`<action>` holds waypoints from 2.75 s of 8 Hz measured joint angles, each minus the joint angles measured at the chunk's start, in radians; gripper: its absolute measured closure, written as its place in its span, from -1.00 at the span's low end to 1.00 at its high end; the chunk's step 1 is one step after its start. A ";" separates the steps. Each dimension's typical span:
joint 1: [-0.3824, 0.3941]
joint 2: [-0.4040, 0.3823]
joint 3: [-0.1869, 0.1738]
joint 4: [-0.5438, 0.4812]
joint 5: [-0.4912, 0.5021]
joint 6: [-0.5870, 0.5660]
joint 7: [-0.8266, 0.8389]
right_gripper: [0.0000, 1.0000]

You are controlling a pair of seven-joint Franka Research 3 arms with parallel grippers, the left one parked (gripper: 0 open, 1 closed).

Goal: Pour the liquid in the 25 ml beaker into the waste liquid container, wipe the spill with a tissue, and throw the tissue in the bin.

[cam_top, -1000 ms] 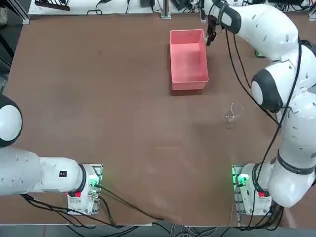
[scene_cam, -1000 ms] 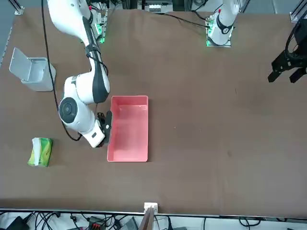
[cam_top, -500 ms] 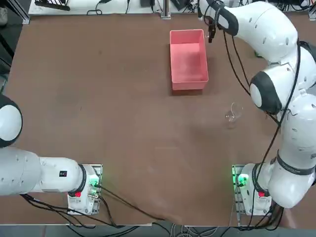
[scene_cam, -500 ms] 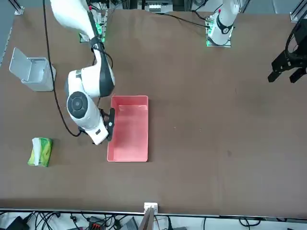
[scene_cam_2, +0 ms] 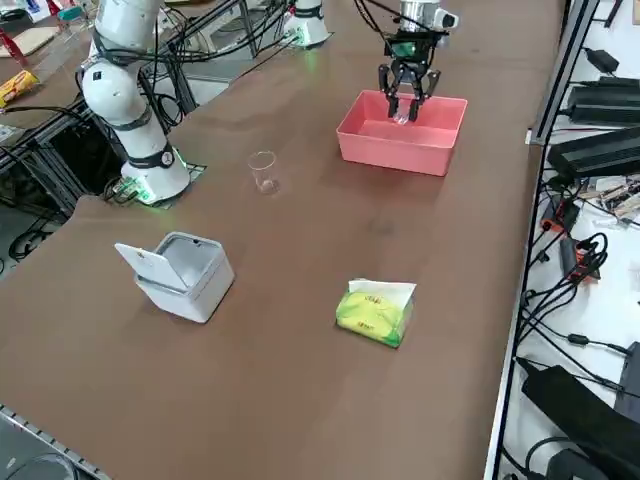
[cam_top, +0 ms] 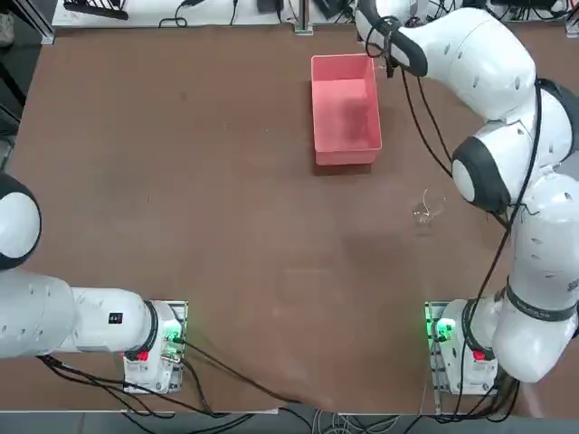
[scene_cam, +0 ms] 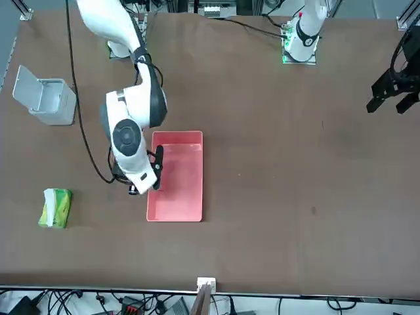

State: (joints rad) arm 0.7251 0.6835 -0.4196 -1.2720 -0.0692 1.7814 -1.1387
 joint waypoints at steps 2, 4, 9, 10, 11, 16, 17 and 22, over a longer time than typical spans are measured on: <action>0.000 0.005 -0.001 0.002 -0.055 -0.012 0.001 0.05; 0.000 0.008 -0.001 0.004 -0.065 -0.013 0.011 0.05; 0.008 0.020 0.057 0.082 -0.063 -0.013 0.124 0.05; 0.010 0.023 0.063 0.090 -0.063 -0.014 0.132 0.05; 0.013 0.030 0.067 0.097 -0.063 -0.019 0.135 0.05; 0.079 0.063 0.068 0.107 -0.172 -0.077 0.146 0.05; 0.089 0.064 0.068 0.107 -0.195 -0.090 0.146 0.05; 0.137 0.091 0.068 0.108 -0.329 -0.140 0.147 0.05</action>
State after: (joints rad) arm 0.8618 0.7742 -0.3519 -1.1640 -0.3985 1.6418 -0.9919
